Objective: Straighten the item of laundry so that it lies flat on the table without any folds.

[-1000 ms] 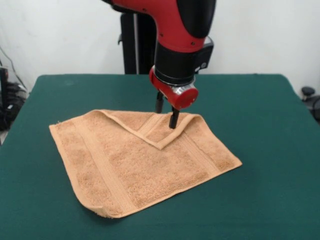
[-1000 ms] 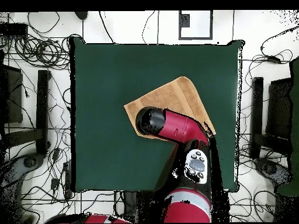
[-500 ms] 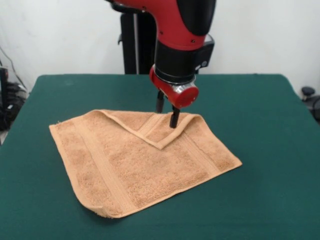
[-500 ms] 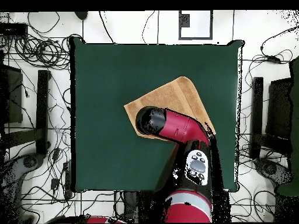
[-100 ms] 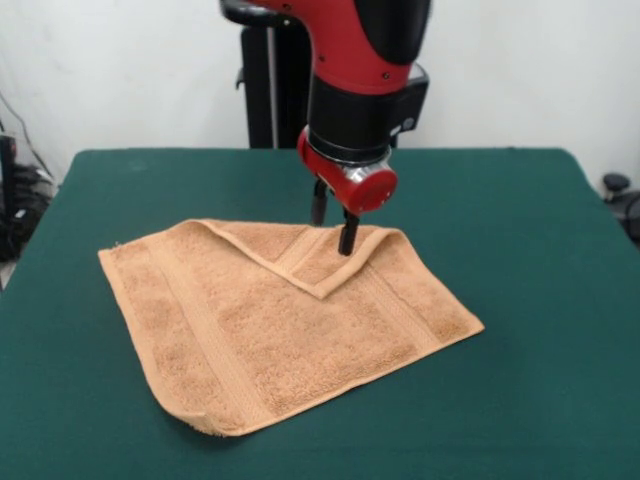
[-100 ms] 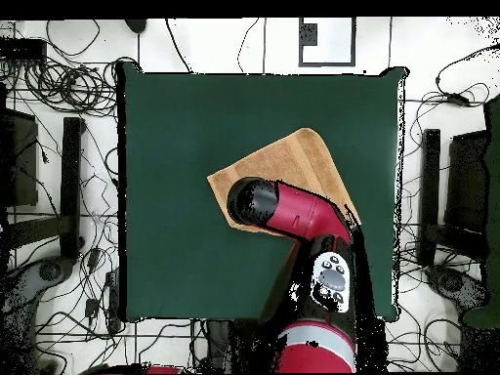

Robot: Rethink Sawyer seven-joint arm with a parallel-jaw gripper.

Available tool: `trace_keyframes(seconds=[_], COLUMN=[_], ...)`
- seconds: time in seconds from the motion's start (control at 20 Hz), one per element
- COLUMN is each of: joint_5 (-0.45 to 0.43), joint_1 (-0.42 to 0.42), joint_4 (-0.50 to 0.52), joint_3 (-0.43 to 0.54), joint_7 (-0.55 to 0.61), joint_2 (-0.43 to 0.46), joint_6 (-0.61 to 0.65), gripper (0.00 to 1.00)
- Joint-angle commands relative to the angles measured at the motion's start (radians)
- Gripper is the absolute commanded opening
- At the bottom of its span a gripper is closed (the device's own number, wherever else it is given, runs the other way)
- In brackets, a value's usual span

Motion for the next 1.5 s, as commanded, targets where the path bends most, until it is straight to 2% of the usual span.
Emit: trace_keyframes(seconds=[0.05, 0.85, 1.5], joint_5=[0.046, 0.055, 0.033], joint_1=[0.023, -0.003, 0.036], joint_4=[0.069, 0.103, 0.077], joint_3=[0.138, 0.186, 0.139], joint_7=[0.136, 0.149, 0.151], joint_2=[0.068, 0.066, 0.102], joint_6=[-0.098, -0.207, -0.217], gripper=[1.0, 1.0, 1.0])
